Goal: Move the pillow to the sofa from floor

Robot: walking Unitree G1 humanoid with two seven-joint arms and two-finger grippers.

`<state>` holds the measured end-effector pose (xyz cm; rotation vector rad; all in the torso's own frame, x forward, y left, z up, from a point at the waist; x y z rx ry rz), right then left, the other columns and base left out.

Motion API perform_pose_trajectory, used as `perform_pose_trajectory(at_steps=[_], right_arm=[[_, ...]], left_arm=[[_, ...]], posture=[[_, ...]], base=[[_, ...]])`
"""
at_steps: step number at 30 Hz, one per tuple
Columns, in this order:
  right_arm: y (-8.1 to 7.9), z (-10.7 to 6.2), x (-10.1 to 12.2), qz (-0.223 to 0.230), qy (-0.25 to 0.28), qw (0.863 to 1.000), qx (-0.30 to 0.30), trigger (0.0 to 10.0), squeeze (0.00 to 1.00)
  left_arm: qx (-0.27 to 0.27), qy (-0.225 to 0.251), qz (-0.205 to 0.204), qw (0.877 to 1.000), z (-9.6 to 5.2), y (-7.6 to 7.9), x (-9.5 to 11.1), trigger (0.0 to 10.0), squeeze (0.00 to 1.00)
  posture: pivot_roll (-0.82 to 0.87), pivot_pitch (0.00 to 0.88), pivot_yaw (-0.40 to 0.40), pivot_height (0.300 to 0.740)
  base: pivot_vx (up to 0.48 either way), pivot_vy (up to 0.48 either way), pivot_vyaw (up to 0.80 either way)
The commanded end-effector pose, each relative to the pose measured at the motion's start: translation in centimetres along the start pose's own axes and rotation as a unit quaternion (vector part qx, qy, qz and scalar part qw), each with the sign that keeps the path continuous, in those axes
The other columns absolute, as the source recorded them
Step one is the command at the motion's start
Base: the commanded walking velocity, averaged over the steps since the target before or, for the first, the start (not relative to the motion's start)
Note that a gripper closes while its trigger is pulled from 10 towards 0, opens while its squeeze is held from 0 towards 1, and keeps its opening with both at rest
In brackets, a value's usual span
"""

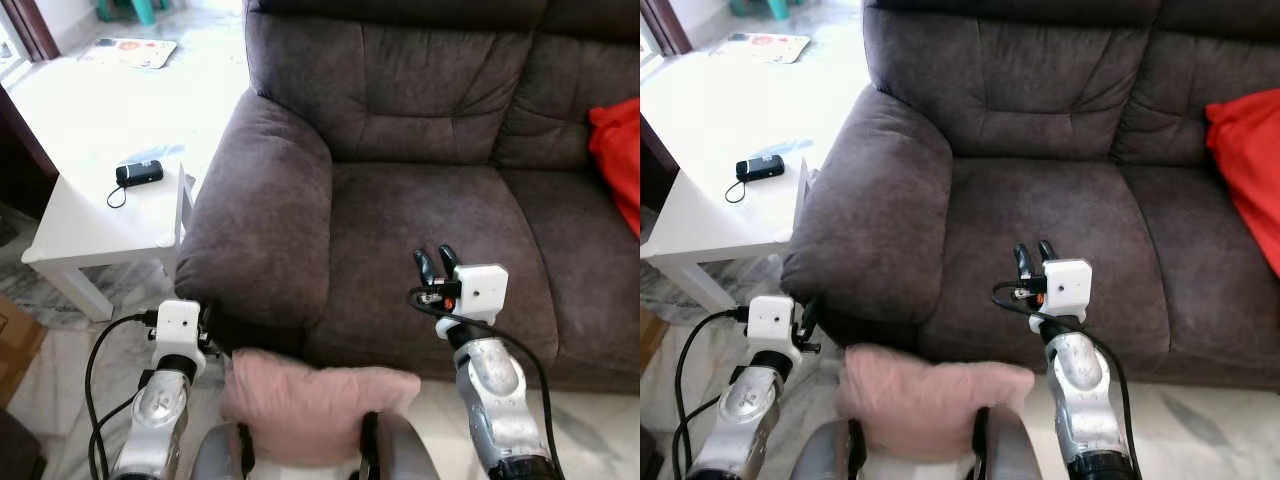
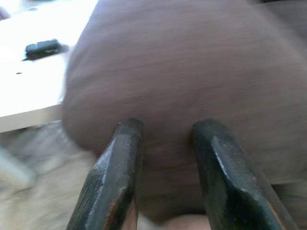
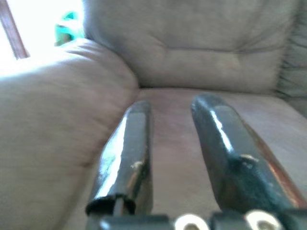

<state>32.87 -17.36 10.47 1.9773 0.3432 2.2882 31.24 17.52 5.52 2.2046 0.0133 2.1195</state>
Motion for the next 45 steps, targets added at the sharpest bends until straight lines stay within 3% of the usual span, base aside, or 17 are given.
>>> perform_pose_trajectory(at_steps=[1, 7, 11, 16, 20, 23, 25, 36, 42, 45], right_arm=[[-0.2, -0.1, -0.2, 0.006, -0.003, 1.000, -0.001, 10.0, 0.00], [-0.1, -0.3, -0.3, 0.008, -0.004, 1.000, -0.004, 10.0, 0.00], [0.1, -0.4, -0.2, 0.009, -0.001, 1.000, -0.009, 10.0, 0.00], [0.2, -0.5, -0.2, 0.009, 0.000, 1.000, -0.011, 10.0, 0.00], [0.2, -0.3, -0.1, 0.006, 0.000, 1.000, -0.010, 10.0, 0.00], [0.3, -0.2, 0.0, 0.005, 0.001, 1.000, -0.012, 10.0, 0.00], [0.3, 0.1, 0.1, 0.004, 0.002, 1.000, -0.014, 10.0, 0.00], [1.0, 0.7, 0.7, -0.002, 0.000, 1.000, -0.028, 10.0, 0.00], [0.8, 1.0, 1.1, -0.001, 0.008, 1.000, -0.025, 10.0, 0.00], [0.8, 1.0, 1.2, -0.001, 0.011, 1.000, -0.025, 10.0, 0.00]], left_arm=[[-0.010, -0.009, 0.002, 1.000, -0.4, -0.1, -0.4, 10.0, 0.00], [-0.021, -0.033, 0.001, 0.999, -0.7, 0.0, -1.3, 10.0, 0.00], [-0.035, -0.094, 0.008, 0.995, -1.8, 0.1, -3.8, 10.0, 0.00], [-0.040, -0.132, 0.004, 0.990, -2.4, 0.1, -5.2, 10.0, 0.00], [0.032, -0.212, -0.112, 0.970, -3.4, -1.2, -8.4, 10.0, 0.00], [0.039, -0.225, -0.103, 0.968, -3.6, -1.4, -8.7, 10.0, 0.00], [0.035, -0.251, -0.065, 0.965, -3.7, -1.6, -9.8, 10.0, 0.00], [0.045, -0.244, -0.079, 0.965, -2.9, -2.0, -9.5, 10.0, 0.00], [0.036, -0.245, -0.098, 0.964, -2.6, -1.3, -9.6, 10.0, 0.00], [0.036, -0.247, -0.095, 0.964, -2.6, -1.3, -9.6, 10.0, 0.00]], posture=[[-0.03, 0.139, -0.044, 0.602], [-0.03, 0.140, -0.043, 0.602], [-0.03, 0.140, -0.042, 0.602], [-0.03, 0.140, -0.042, 0.602], [-0.03, 0.139, -0.044, 0.602], [-0.03, 0.140, -0.044, 0.602], [-0.03, 0.139, -0.050, 0.602], [-0.04, 0.119, -0.044, 0.602], [-0.04, 0.115, -0.046, 0.562], [-0.04, 0.116, -0.047, 0.562]], base=[[0.000, 0.000, 0.00], [0.000, 0.000, 0.00], [0.000, 0.000, 0.00], [0.000, 0.000, 0.00], [0.000, 0.000, 0.00], [0.000, 0.000, 0.00], [0.000, 0.000, 0.00], [0.000, 0.000, 0.00], [0.000, 0.000, 0.00], [0.000, 0.000, 0.00]])
Point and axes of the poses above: a point about 5 cm out from each wrist's last joint towards the gripper, its own z axis pointing out of the wrist towards the gripper, its own x axis along the axis of the wrist's last joint, y = z × x, the point moved 3 cm from there along z, pointing out of the wrist towards the gripper, and after that the axes turned 10 degrees about -z, right-handed, at the moved point
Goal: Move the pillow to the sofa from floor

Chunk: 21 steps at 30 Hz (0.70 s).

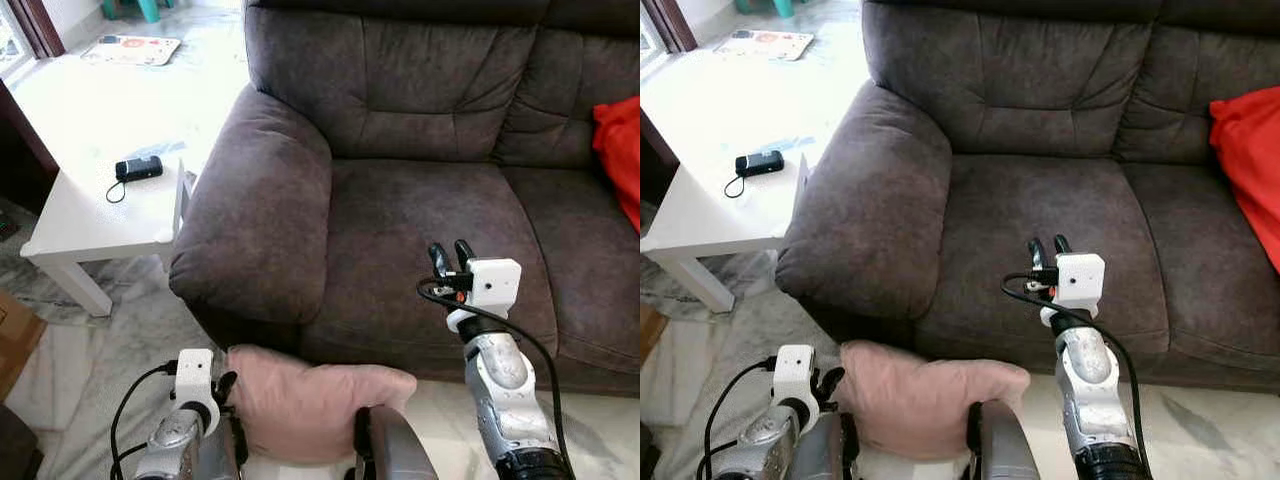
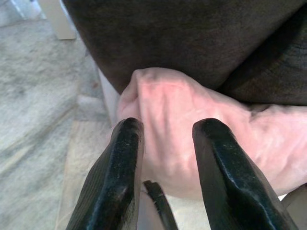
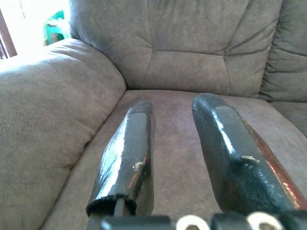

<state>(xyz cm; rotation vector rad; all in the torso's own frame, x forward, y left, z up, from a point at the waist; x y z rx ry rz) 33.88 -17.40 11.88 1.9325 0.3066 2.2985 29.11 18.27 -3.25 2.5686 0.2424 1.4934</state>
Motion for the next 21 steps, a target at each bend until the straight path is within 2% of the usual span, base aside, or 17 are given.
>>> perform_pose_trajectory(at_steps=[1, 11, 14, 15, 16, 21], right_arm=[[0.4, -0.2, 0.1, 0.002, 0.002, 1.000, -0.008, 10.0, 0.00], [0.6, -0.4, 0.2, 0.000, 0.006, 1.000, -0.009, 10.0, 0.00], [0.6, -0.3, 0.5, 0.000, 0.010, 1.000, -0.008, 10.0, 0.00], [0.6, -0.2, 0.6, 0.000, 0.011, 1.000, -0.008, 10.0, 0.00], [0.7, -0.2, 0.7, -0.001, 0.013, 1.000, -0.008, 10.0, 0.00], [0.8, 0.2, 1.5, 0.000, 0.023, 1.000, -0.006, 10.0, 0.00]], left_arm=[[0.004, -0.014, -0.006, 1.000, -0.3, -0.3, -1.0, 10.0, 0.00], [0.005, -0.013, 0.000, 1.000, -0.1, -0.2, -0.9, 10.0, 0.00], [-0.009, -0.022, 0.011, 1.000, 0.1, 0.4, -0.9, 10.0, 0.00], [-0.009, -0.024, 0.014, 1.000, 0.2, 0.4, -0.9, 10.0, 0.64], [-0.007, -0.024, 0.016, 1.000, 0.3, 0.5, -0.8, 10.0, 1.00], [-0.004, -0.016, 0.023, 1.000, 0.6, 0.4, 0.0, 10.0, 1.00]], posture=[[-0.04, 0.118, -0.049, 0.562], [-0.04, 0.127, -0.051, 0.562], [-0.05, 0.134, -0.054, 0.562], [-0.05, 0.135, -0.054, 0.562], [-0.05, 0.135, -0.054, 0.562], [-0.05, 0.143, -0.058, 0.562]], base=[[0.000, 0.000, 0.00], [0.000, 0.000, 0.00], [0.000, 0.000, 0.00], [0.000, 0.000, 0.00], [0.000, 0.000, 0.00], [0.000, 0.000, 0.00]])
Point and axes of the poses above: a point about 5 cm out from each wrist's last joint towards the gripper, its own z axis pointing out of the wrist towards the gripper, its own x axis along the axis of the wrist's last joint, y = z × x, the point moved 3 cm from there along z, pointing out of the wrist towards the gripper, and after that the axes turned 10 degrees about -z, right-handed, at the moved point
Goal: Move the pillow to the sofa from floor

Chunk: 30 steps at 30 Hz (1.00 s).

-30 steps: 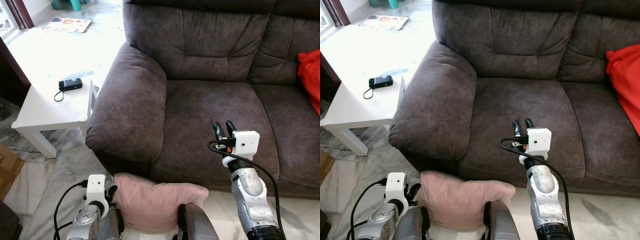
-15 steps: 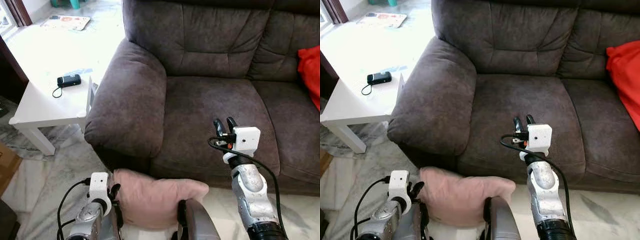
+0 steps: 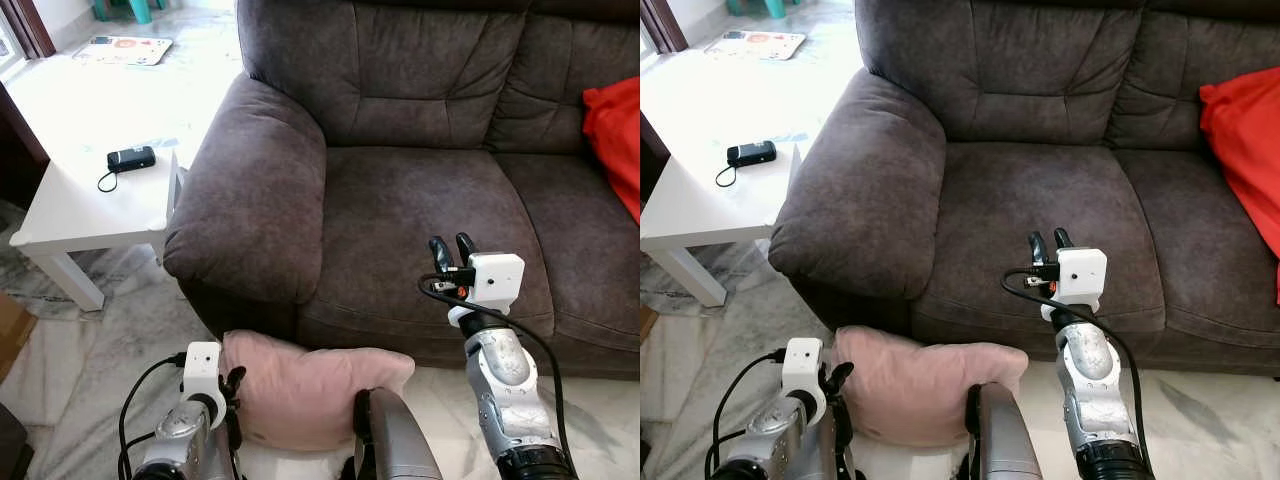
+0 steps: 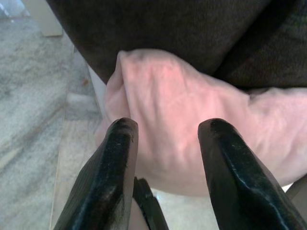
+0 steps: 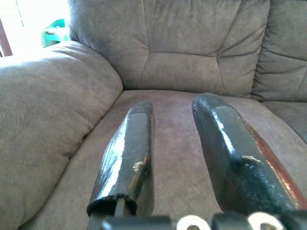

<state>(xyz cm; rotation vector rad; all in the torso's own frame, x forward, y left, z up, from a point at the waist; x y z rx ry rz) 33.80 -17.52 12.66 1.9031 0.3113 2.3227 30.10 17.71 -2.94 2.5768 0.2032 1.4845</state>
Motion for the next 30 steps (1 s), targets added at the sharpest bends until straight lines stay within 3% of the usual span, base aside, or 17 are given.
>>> perform_pose_trajectory(at_steps=[1, 19, 27, 28, 30], right_arm=[[0.5, 0.2, 0.8, 0.001, 0.012, 1.000, -0.005, 10.0, 0.00], [-0.1, 0.7, 2.1, 0.011, 0.022, 1.000, 0.013, 10.0, 0.00], [-0.1, 0.8, 2.2, 0.013, 0.022, 1.000, 0.014, 10.0, 0.00], [0.0, 0.8, 2.3, 0.013, 0.023, 1.000, 0.013, 10.0, 0.00], [0.0, 0.8, 2.3, 0.013, 0.023, 1.000, 0.013, 10.0, 0.00]], left_arm=[[0.004, -0.011, 0.013, 1.000, -0.1, -0.2, -0.5, 10.0, 1.00], [-0.017, 0.002, 0.010, 1.000, 0.7, 0.9, 1.1, 10.0, 1.00], [0.022, 0.018, 0.027, 0.999, 0.6, 0.0, 1.4, 10.0, 1.00], [0.038, 0.023, 0.029, 0.999, 0.6, -0.5, 1.6, 10.0, 0.00], [0.052, 0.030, 0.024, 0.998, 0.5, -1.0, 1.8, 10.0, 0.00]], posture=[[-0.05, 0.150, -0.061, 0.562], [-0.07, 0.221, -0.091, 0.562], [-0.06, 0.209, -0.087, 0.562], [-0.06, 0.207, -0.087, 0.562], [-0.06, 0.203, -0.085, 0.562]], base=[[0.000, 0.000, 0.00], [0.000, 0.000, 0.00], [0.000, 0.000, 0.00], [0.000, 0.000, 0.00], [0.000, 0.000, 0.00]])
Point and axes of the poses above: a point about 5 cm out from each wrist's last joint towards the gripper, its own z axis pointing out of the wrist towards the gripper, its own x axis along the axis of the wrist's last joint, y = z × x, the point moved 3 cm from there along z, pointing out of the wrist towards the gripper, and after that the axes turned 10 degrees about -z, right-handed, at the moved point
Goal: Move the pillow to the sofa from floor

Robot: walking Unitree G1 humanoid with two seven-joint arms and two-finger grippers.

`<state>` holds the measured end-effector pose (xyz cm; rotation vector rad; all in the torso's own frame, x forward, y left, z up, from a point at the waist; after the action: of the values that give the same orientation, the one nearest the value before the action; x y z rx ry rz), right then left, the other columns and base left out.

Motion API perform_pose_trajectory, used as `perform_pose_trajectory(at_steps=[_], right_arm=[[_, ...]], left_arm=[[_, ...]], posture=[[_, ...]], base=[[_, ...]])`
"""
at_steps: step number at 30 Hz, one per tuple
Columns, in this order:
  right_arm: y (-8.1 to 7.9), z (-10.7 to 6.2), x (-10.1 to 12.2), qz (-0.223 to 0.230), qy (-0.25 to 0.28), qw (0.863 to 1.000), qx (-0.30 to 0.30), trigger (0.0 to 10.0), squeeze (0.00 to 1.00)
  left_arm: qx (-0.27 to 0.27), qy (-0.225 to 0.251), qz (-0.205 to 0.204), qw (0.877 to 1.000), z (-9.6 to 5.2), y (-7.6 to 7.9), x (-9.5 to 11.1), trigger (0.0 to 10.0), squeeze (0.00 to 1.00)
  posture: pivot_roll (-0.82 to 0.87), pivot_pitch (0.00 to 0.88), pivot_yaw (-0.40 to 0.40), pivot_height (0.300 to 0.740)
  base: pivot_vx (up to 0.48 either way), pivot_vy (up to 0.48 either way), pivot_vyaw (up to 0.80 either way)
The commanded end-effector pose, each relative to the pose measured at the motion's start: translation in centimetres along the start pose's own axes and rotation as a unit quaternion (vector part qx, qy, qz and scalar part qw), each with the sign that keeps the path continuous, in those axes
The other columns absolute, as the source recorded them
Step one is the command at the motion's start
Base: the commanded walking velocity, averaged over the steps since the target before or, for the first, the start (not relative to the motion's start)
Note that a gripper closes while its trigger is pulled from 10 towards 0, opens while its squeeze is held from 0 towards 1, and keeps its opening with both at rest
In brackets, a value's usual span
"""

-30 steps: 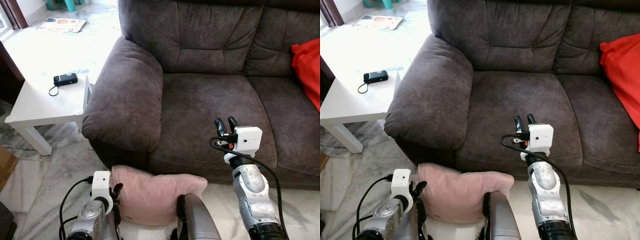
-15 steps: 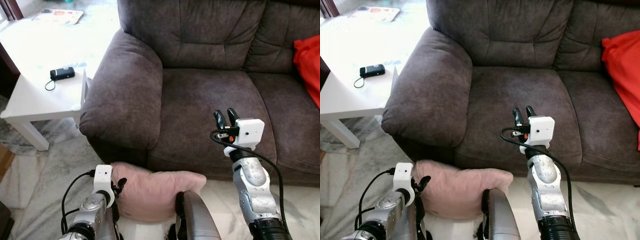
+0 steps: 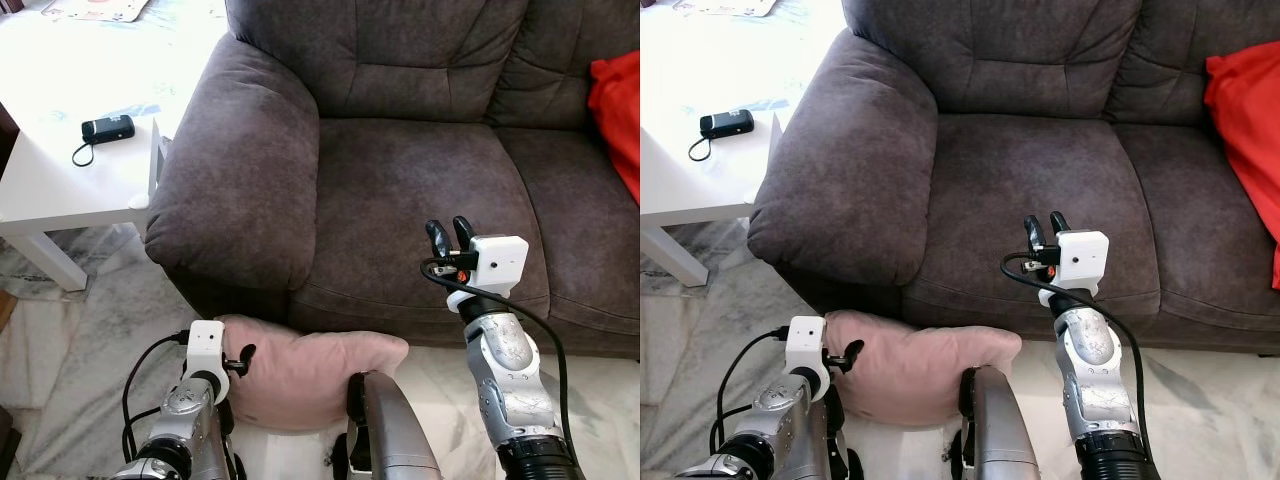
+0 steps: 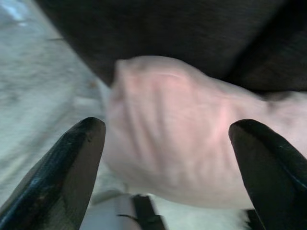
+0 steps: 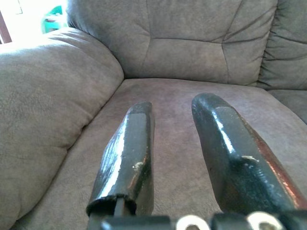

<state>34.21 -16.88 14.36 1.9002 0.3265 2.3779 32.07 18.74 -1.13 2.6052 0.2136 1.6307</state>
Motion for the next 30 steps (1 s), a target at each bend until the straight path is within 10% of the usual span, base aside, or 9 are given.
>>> perform_pose_trajectory(at_steps=[1, 30], right_arm=[[0.2, 0.1, 0.6, 0.000, 0.008, 1.000, -0.002, 10.0, 0.00], [0.4, 0.1, 1.9, -0.007, 0.035, 0.999, 0.004, 10.0, 0.00]], left_arm=[[0.019, -0.002, -0.005, 1.000, -0.3, -0.6, -0.7, 10.0, 0.00], [-0.002, 0.027, -0.024, 0.999, -0.2, 0.5, 0.1, 10.0, 0.00]], posture=[[-0.06, 0.199, -0.085, 0.562], [-0.08, 0.193, -0.089, 0.524]], base=[[0.000, 0.000, 0.00], [0.000, 0.000, 0.00]])
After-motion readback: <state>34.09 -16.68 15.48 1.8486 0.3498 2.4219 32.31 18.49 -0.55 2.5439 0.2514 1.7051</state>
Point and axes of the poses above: a point about 5 cm out from each wrist's last joint towards the gripper, its own z axis pointing out of the wrist towards the gripper, its own x axis along the axis of the wrist's last joint, y = z × x, the point moved 3 cm from there along z, pointing out of the wrist towards the gripper, and after that the axes turned 10 degrees about -z, right-handed, at the moved point
